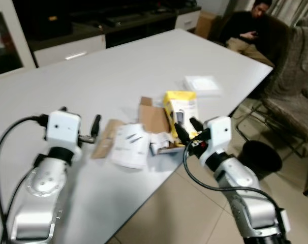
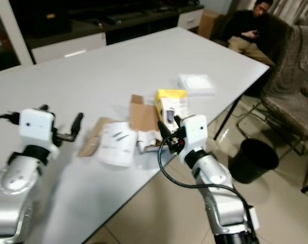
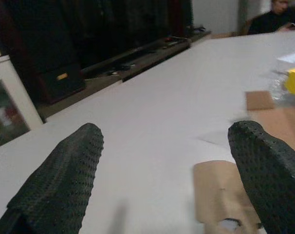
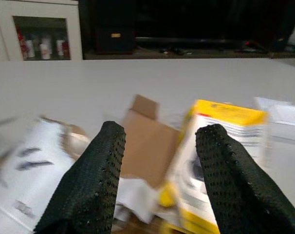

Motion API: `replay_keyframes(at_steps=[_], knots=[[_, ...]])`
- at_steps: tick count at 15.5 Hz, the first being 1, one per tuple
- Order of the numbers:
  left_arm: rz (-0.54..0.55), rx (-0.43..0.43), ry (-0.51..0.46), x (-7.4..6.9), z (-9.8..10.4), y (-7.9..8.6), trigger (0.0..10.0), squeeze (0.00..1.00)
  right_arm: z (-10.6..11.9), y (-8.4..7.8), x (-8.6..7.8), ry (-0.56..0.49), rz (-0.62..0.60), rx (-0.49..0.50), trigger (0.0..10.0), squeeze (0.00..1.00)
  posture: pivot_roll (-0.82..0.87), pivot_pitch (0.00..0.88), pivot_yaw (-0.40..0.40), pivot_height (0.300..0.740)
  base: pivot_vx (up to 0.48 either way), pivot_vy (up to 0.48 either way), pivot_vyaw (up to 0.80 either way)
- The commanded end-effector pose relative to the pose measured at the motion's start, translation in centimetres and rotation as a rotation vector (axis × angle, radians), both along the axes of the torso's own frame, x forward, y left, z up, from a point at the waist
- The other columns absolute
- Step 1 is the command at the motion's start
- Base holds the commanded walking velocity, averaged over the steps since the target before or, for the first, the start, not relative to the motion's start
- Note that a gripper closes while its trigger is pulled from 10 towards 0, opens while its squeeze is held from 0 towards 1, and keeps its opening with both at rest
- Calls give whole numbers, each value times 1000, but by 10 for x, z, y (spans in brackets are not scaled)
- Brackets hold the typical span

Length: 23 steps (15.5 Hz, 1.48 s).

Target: Picking trash to rubbish bin

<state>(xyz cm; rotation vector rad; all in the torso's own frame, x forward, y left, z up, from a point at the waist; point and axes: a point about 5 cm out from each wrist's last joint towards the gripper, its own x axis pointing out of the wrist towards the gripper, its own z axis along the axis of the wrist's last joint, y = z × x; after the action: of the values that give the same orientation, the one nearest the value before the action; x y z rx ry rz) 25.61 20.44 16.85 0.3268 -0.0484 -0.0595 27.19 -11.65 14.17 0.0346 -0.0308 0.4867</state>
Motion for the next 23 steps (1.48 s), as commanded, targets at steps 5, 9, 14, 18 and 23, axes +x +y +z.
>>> replay_keyframes(at_steps=[5,9,14,18,23], knots=[[-243,-3,183,-27,-20,6,10000,1000,-10,10,-25,127,352,-13,10000,0,109,37,-93,740,0,0,0],[-454,88,256,-28,-41,-7,10000,1000,-10,8,-27,148,427,-47,10000,0,100,47,-109,740,0,0,0],[-442,301,220,-7,-50,0,10000,1000,-6,6,-29,155,454,-55,10000,0,84,56,-111,740,0,0,0],[-407,326,225,0,-55,8,10000,0,-5,6,-31,160,461,-54,10000,0,77,58,-105,740,0,0,0],[-377,353,257,1,-65,12,10000,0,-5,8,-32,158,466,-56,10000,0,74,59,-105,740,0,0,0]])
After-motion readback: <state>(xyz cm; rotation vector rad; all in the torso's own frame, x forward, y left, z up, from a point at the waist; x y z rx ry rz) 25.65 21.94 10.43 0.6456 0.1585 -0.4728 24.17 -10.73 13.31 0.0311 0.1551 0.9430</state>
